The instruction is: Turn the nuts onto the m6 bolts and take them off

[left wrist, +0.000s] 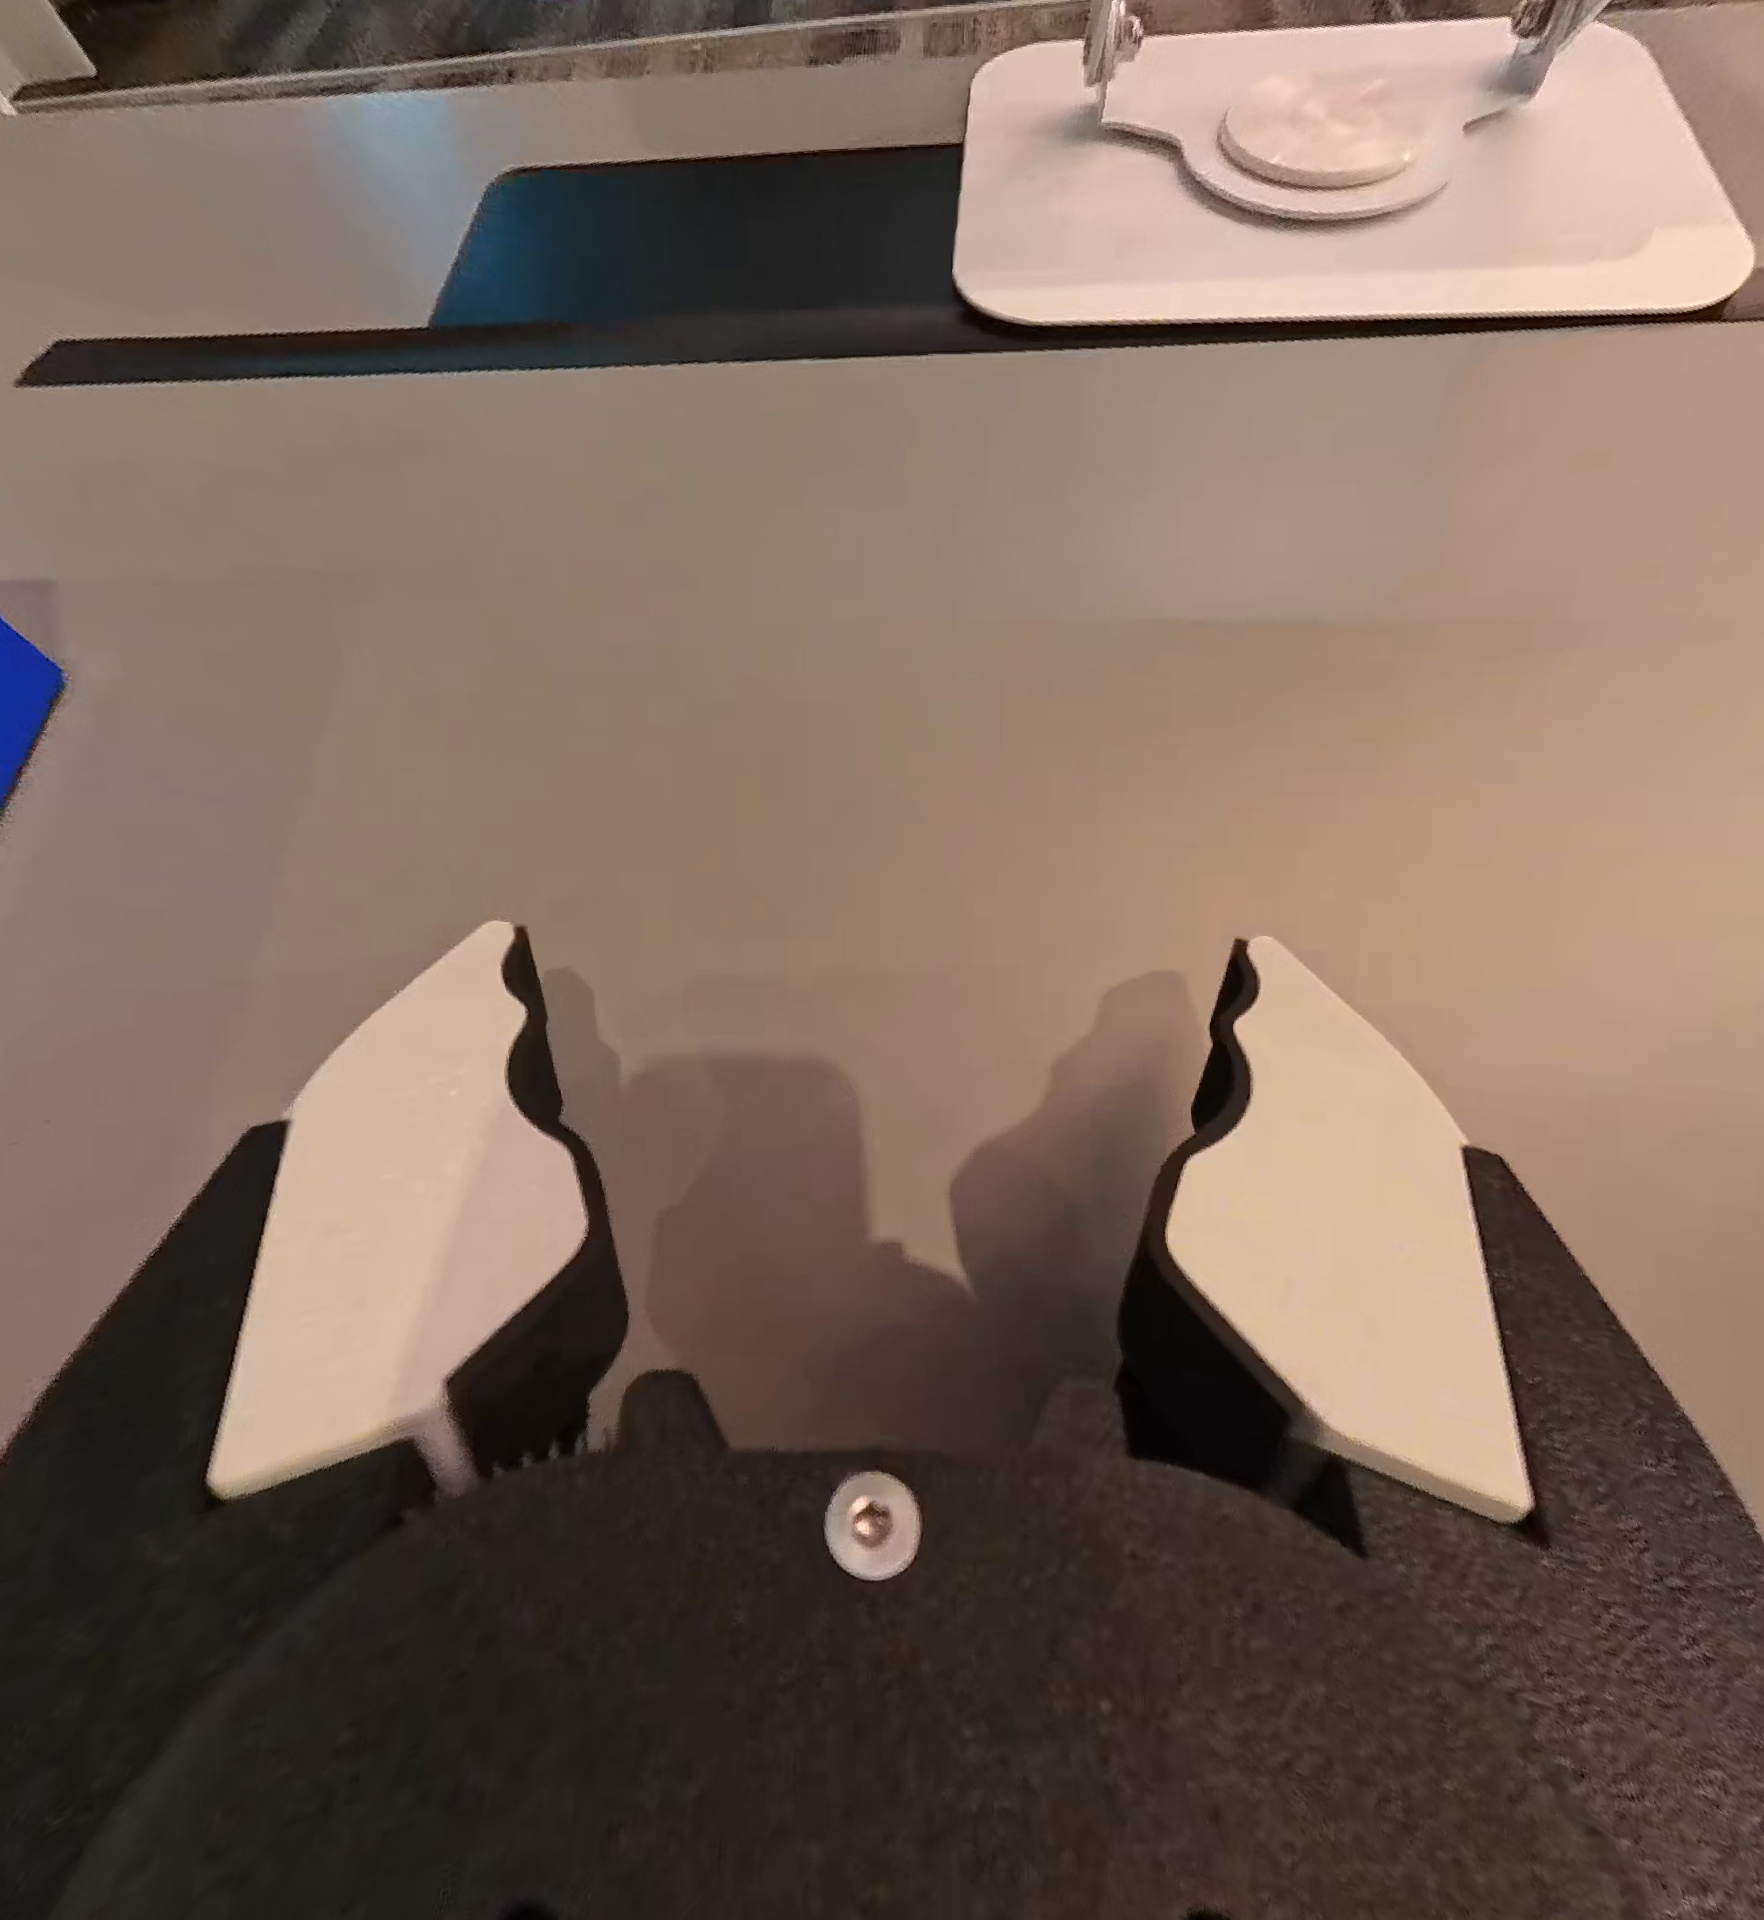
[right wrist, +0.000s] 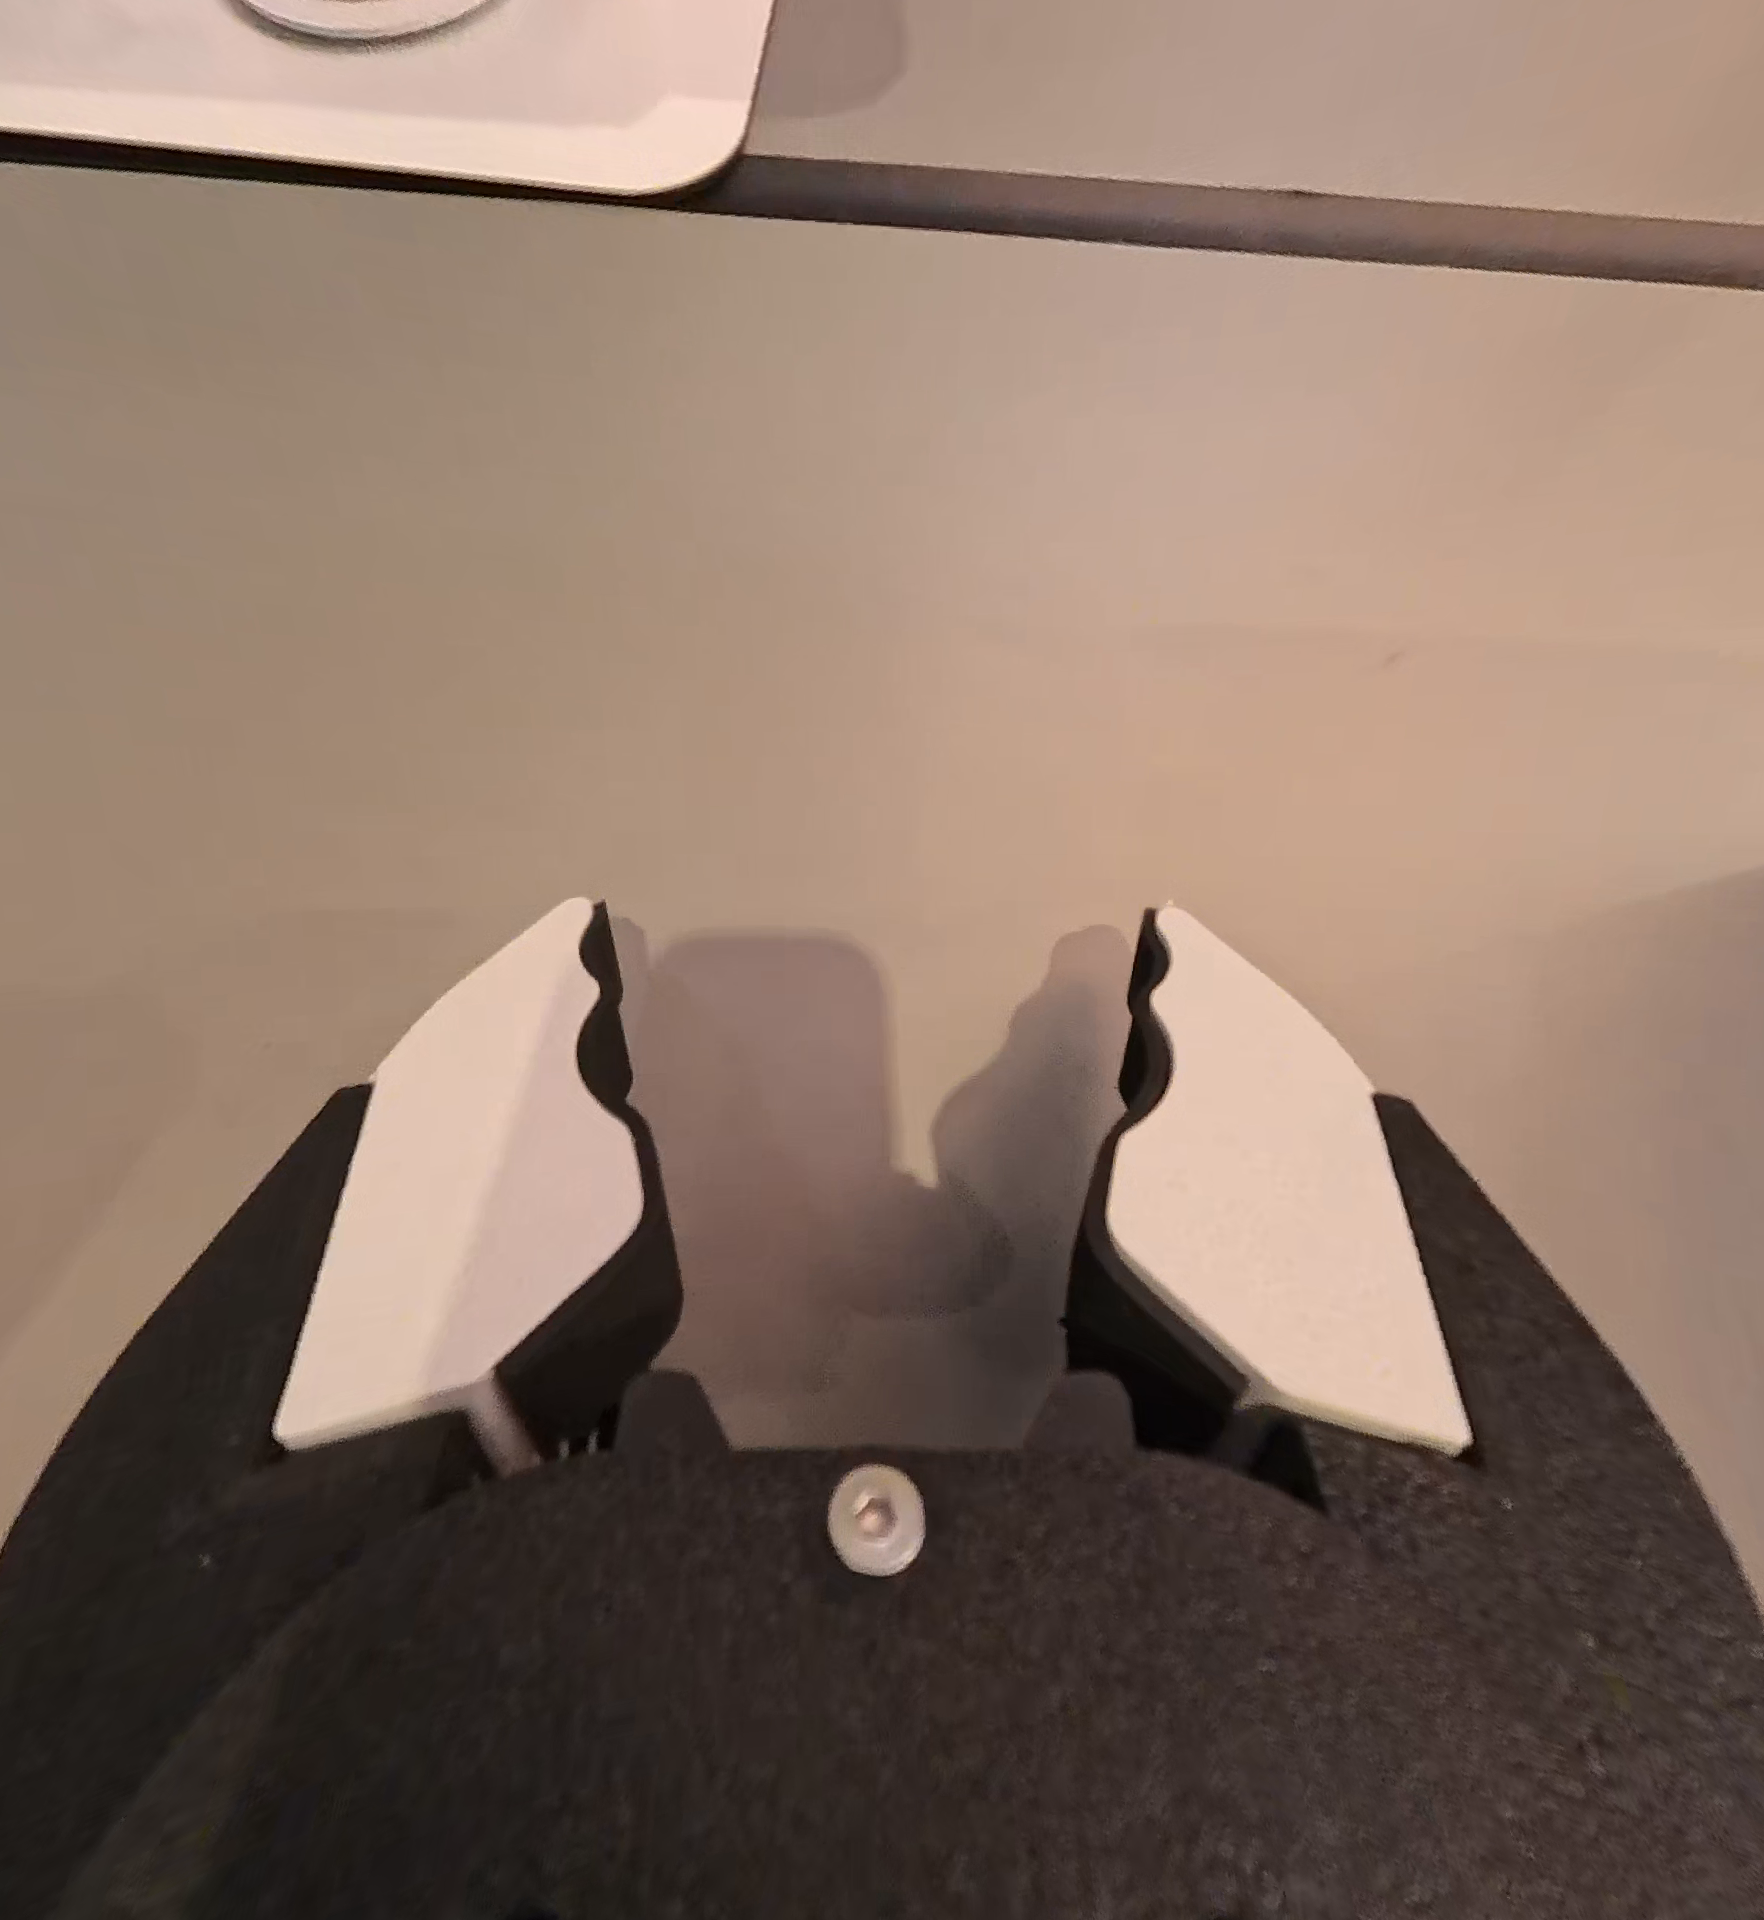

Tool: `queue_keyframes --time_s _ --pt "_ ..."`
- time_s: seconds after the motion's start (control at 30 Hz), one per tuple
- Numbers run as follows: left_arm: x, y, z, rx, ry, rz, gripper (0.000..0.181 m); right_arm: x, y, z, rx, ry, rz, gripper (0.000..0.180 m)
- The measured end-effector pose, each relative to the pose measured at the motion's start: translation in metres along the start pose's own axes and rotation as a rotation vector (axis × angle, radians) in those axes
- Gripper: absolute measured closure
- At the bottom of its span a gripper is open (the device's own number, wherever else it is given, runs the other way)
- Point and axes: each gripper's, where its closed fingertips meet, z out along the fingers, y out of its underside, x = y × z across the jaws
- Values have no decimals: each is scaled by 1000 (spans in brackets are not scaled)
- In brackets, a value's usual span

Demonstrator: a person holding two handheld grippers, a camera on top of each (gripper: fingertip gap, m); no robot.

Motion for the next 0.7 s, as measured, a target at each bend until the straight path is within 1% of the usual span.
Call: queue_keyframes --time_s 0.2,0.37,0.47,0.6,0.7 --pt "9 15 5 -107 -1 0 57 6 11 8 -46 -5 32 84" --pt "10 28 9 -200 10 -42 53 8 14 10 -58 2 26 85" --pt "11 31 9 -223 31 -75 51 9 14 11 -61 14 17 85" --pt "12 32 9 -225 43 -65 49 9 14 11 -60 15 19 85" --pt "18 32 10 -234 73 -41 42 10 14 11 -59 19 24 84"
